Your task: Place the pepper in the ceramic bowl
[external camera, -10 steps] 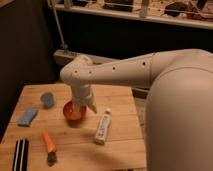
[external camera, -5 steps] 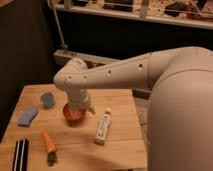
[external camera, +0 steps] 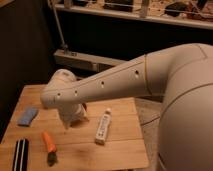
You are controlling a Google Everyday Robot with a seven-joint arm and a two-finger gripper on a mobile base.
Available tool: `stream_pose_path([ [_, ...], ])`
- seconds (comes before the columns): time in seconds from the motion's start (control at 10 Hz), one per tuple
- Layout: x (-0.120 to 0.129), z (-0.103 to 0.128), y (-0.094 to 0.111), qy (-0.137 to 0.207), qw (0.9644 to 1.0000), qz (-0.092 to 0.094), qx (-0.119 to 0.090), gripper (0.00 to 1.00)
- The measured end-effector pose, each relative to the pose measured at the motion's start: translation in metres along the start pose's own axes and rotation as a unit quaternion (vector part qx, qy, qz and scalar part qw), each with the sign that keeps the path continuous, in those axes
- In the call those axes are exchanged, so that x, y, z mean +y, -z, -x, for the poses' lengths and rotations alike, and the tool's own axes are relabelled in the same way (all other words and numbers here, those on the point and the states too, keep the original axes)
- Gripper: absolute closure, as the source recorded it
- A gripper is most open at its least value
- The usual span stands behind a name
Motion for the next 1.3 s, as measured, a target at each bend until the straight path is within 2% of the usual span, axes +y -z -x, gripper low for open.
stream_pose_path([
  [0.3, 0.027, -0.017, 0.005, 0.021, 0.9997, 0.014, -0.003, 0.35],
  [0.7, 0.08, -0.035, 0.003, 0.069, 0.9973, 0.027, 0.006, 0.35],
  [1.0, 0.12, -0.033, -0.002, 0.097, 0.9947, 0.034, 0.009, 0.35],
  [1.1, 0.137, -0.026, -0.006, 0.107, 0.9932, 0.044, 0.005, 0.35],
  [1.3, 0.155, -0.017, -0.015, 0.128, 0.9902, 0.055, 0.001, 0.35],
])
